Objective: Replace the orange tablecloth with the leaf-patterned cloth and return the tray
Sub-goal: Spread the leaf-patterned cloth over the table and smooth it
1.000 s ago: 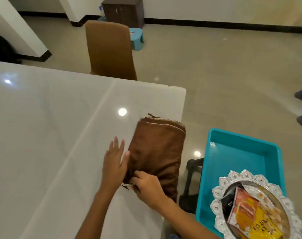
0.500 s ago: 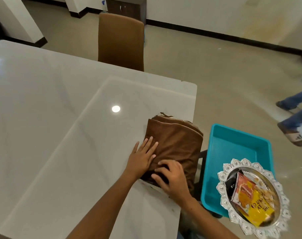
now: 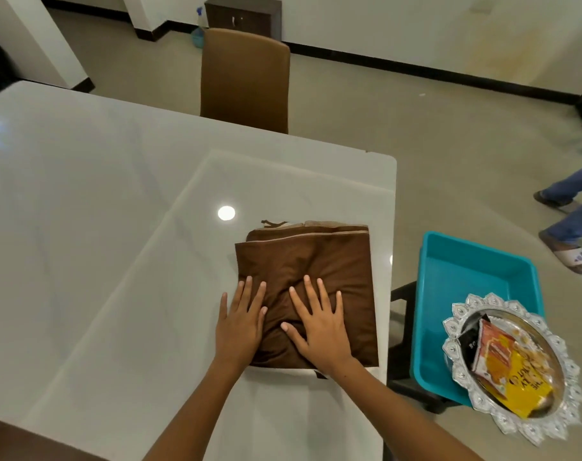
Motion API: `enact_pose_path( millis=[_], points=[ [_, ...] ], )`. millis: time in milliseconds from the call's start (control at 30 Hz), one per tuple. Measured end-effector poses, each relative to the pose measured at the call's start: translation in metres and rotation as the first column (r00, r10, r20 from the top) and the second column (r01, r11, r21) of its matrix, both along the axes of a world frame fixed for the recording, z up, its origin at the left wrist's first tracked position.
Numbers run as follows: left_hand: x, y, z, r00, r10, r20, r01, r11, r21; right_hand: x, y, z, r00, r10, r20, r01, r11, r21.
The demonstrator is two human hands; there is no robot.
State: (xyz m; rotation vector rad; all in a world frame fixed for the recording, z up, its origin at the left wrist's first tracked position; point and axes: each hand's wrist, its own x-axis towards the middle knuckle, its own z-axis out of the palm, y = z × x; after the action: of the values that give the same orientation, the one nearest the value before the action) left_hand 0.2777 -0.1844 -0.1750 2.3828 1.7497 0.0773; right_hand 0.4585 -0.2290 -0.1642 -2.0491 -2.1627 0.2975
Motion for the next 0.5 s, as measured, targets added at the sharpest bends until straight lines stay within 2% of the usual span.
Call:
enact_pose_path(
  millis=[267, 500],
  points=[
    [-0.072, -0.021, 0.000, 0.985, 0.171, 0.009, -0.171, 0.985, 0.031, -0.070, 0.010, -0.002, 0.986, 0.168, 0.018, -0.168, 0.986, 0.000],
    [-0.049, -0.025, 0.014, 0.967, 0.231, 0.107, -0.231, 0.973, -0.011, -0.074, 0.011, 0.000, 0.983, 0.174, 0.051, -0.173, 0.984, -0.034]
  ],
)
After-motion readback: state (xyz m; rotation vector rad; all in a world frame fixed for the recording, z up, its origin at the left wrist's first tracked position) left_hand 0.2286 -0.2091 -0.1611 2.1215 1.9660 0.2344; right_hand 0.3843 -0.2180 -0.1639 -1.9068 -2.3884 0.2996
